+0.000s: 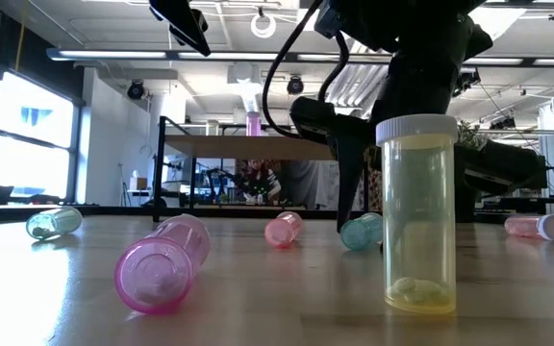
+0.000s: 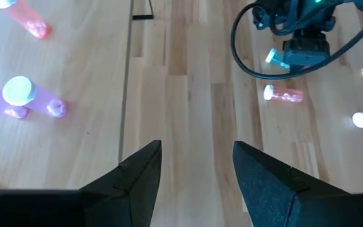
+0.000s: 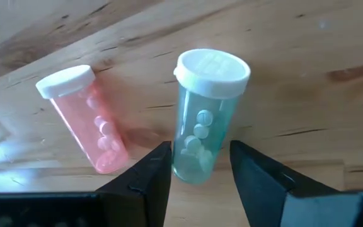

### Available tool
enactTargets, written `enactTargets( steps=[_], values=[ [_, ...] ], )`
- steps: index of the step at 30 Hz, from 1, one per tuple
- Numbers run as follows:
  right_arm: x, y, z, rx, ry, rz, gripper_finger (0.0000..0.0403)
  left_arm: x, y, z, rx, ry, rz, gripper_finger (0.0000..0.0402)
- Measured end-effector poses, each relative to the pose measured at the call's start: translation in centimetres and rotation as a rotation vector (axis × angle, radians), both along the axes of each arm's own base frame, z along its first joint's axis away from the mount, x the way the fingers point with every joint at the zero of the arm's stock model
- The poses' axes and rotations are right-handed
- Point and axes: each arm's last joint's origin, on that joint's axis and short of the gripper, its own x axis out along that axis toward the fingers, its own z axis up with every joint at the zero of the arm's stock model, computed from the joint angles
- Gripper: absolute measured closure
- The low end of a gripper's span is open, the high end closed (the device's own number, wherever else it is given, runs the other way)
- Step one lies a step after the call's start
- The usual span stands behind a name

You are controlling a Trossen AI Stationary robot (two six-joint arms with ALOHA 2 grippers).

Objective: Pick and place medicine bottles onto shelf by color
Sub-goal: Put the right blue pill bottle on the shelf aligned with other blue pill bottles

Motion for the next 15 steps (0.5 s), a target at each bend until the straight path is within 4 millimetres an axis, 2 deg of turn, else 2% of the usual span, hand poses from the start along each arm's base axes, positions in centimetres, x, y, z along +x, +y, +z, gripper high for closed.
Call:
enactTargets(
  steps=[10,15],
  values=[
    [-0.1,0.0,0.0,-0.016,0.001,0.041,0.0316,-0.3,0.7,0.0,0.017,0.004,0.007,0.0214],
    [-0.2,-0.1,0.6,-0.057,-0.034,0.098,0.0321,-0.5,1.1,0.0,0.024,0.005,0.016,0.0214]
  ],
)
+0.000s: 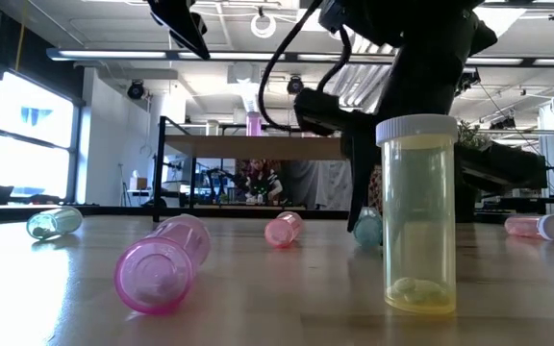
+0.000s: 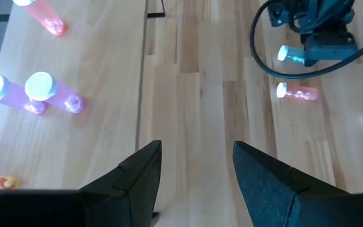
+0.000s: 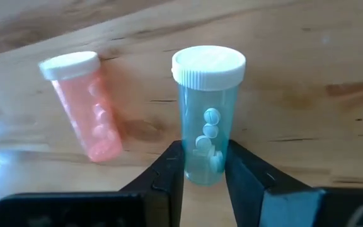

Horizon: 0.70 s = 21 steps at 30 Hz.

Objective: Pick and place medicine bottles onto shelf by color
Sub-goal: Put the right blue pill bottle on the shelf aligned with other blue pill bottles

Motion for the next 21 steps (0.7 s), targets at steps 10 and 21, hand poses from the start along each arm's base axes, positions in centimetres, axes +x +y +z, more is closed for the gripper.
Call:
enactTargets(
  steps=[10,21],
  values=[
    [0.5,-0.4,4.9,-0.205,-0.305,0.112,0.0318,-0.1,0.1,0.0,-0.001,0.001,0.005,0.0214],
    [0.5,-2.0,9.8,-0.563,-0.552,0.179,0.0318,0.1,-0.2,0.0,-0.089,-0.045,-0.066,0.0214]
  ],
)
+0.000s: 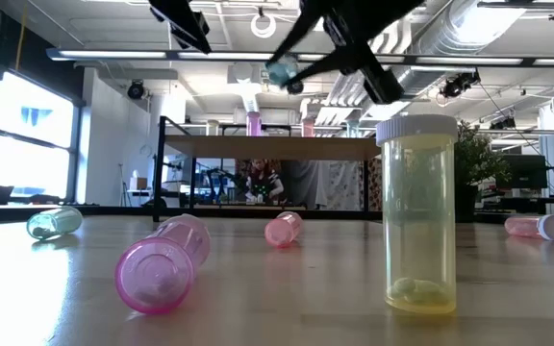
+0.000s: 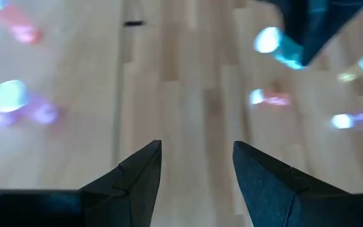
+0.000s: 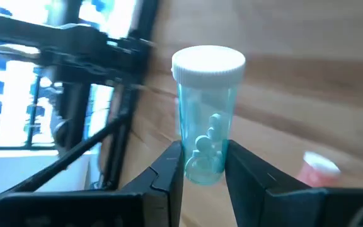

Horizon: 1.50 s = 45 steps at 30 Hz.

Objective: Pick and place medicine bottles onto shelf by color
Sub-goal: Put the right blue pill bottle on the shelf aligned with other blue pill bottles

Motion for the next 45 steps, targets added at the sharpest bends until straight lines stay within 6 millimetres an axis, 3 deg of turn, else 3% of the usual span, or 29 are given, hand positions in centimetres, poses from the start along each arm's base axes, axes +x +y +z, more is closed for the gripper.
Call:
enactTargets(
  steps=[11,21,27,36,45],
  values=[
    [0.1,-2.5,4.3,-0.385,-0.173,0.1,0.0318,0.4,-0.6,0.4,-0.188,-0.129,-0.145,0.0214],
    [-2.3,-4.6,9.3,-0.721,-0.269,0.201,0.0318,2.2,-0.3,2.4,-0.282,-0.371,-0.088,0.0214],
    [-4.1,-5.3,11.6,-0.872,-0.306,0.241,0.0318,3.6,-1.1,4.3,-0.275,-0.558,-0.113,0.0214],
    [-5.2,-5.3,12.9,-0.991,-0.348,0.311,0.0318,5.4,-2.7,5.6,-0.196,-0.701,-0.073,0.0214],
    [-5.2,-5.4,12.9,-1.037,-0.341,0.345,0.0318,8.4,-3.3,4.0,-0.296,-0.691,-0.049,0.0214]
  ],
)
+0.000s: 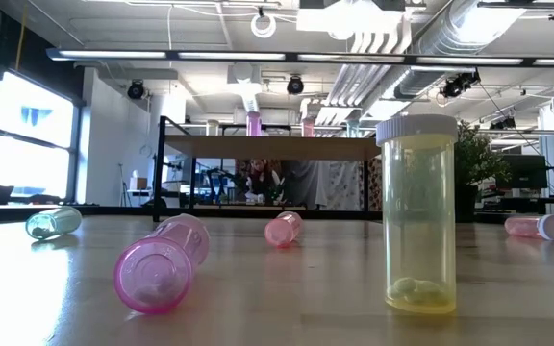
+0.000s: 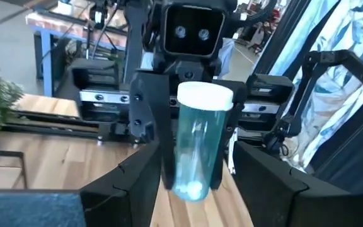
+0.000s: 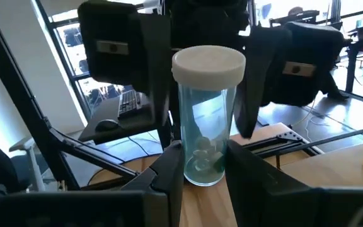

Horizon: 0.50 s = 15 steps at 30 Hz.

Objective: Pick and place medicine bottles onto shelf by color
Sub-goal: Put the right blue pill bottle on the shelf aligned with other blue pill bottles

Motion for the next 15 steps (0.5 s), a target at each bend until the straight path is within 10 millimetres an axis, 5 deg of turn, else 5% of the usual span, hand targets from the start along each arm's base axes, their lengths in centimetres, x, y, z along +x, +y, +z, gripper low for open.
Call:
enactTargets(
  steps=[15],
  values=[
    [0.0,-0.3,-0.3,-0.005,0.029,0.004,0.0318,1.6,-0.2,-0.8,-0.027,-0.007,0.044,0.0241]
  ],
)
